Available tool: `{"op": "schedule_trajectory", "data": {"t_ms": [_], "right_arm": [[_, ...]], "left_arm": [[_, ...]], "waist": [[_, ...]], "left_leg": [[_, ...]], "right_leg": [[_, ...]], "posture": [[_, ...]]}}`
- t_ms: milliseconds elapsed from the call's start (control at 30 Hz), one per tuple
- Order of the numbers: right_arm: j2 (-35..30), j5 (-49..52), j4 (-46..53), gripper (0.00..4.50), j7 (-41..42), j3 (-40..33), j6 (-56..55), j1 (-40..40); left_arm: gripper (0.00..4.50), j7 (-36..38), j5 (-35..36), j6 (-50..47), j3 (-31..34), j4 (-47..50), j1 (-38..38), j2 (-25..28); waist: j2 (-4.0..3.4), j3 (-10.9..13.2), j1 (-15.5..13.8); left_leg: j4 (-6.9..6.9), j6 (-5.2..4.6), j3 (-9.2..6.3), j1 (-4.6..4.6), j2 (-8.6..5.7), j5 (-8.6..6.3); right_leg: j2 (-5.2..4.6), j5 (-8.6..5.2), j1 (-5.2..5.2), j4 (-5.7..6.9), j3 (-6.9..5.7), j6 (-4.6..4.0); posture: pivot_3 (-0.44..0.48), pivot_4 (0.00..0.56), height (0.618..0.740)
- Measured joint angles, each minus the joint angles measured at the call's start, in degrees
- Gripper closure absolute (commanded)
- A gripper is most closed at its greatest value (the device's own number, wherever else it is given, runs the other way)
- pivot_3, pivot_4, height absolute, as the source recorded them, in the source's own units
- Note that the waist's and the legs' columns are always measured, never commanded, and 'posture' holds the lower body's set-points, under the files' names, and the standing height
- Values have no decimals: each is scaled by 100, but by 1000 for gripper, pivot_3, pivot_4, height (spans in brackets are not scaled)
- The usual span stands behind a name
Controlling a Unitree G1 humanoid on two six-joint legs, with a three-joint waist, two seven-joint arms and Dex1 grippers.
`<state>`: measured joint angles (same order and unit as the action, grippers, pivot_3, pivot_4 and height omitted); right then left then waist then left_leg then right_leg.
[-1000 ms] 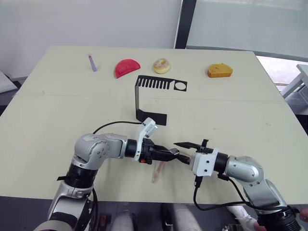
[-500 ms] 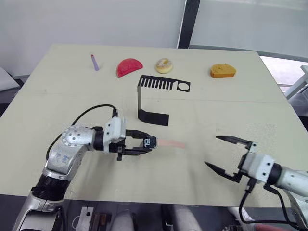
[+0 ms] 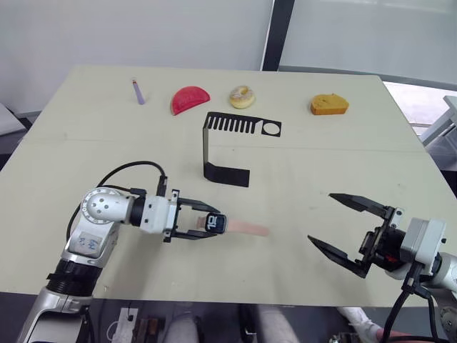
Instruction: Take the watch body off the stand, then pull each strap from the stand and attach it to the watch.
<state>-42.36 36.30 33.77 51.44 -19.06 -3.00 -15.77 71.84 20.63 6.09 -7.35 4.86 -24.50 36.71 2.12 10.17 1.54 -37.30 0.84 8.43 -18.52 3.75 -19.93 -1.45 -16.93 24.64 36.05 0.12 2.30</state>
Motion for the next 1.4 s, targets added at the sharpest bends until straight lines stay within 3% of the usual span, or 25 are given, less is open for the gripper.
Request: {"op": "schedule_trajectory", "data": {"t_ms": [167, 333, 467, 767, 933, 967, 1067, 1200, 1400], "right_arm": [[-116, 218, 61, 85, 119, -6, 343, 81], [-178, 220, 65, 85, 408, -8, 466, -138], [-215, 233, 125, 85, 661, -16, 534, -391], [-213, 255, -24, 85, 1038, -224, 552, -701], [-164, 47, -627, 0, 1317, -132, 360, -456], [-155, 9, -765, 0, 1414, -128, 280, -424], [-181, -47, -1189, 0, 1713, -265, 56, -423], [-381, -127, -1963, 0, 2212, -905, -397, -456], [-768, -348, -3064, 0, 2550, -1518, -868, -158]], "left_arm": [[2888, -916, -514, -1704, -698, 85, -589, -632], [2888, -1380, -1361, -1790, -1477, -542, -740, -1203], [2888, -1507, -1774, -1653, -1647, -720, -683, -1166], [2888, -1425, -1761, -1710, -1505, -199, -188, -782], [524, -1539, -1735, -1775, -1430, -126, -176, -911], [46, -1502, -1635, -1727, -1302, -83, -120, -865], [46, -1292, -1166, -1210, -605, 227, 332, -483], [46, -809, -408, -813, 881, 342, 1494, 525], [46, -987, -555, -351, 2681, -180, 2825, 1433]], "waist": [[0, 0, -43], [0, 0, -6], [0, 0, 11], [0, 0, -16], [0, -1, -20], [0, -1, -18], [-2, -1, 46], [-11, 5, 54], [-16, 8, 3]], "left_leg": [[-7, -11, 1, -4, -8, -2], [-9, -9, 4, -7, -4, -1], [-5, -3, 5, 2, -1, 4], [-13, -12, 3, 4, -7, 1], [-14, -16, 2, 3, -8, 0], [-13, -15, 2, 4, -7, 0], [0, -4, 10, 12, 1, 5], [6, 3, 10, 26, 6, 6], [5, -41, 10, 28, -3, -18]], "right_leg": [[0, 6, -4, -9, 3, 11], [5, 5, 1, -10, 4, 13], [6, 4, -1, -2, 9, 10], [-3, 6, -9, 3, 10, 11], [-1, 7, -9, 2, 9, 13], [0, 7, -8, 3, 9, 13], [2, 0, -7, 10, 10, 1], [2, -9, -6, 19, 3, -14], [-14, -8, -11, 7, 2, -14]], "posture": [[0, 150, 740], [0, 150, 740], [0, 150, 740], [0, 150, 740], [0, 150, 740], [0, 150, 740], [0, 150, 740], [0, 150, 740], [0, 150, 740]]}}
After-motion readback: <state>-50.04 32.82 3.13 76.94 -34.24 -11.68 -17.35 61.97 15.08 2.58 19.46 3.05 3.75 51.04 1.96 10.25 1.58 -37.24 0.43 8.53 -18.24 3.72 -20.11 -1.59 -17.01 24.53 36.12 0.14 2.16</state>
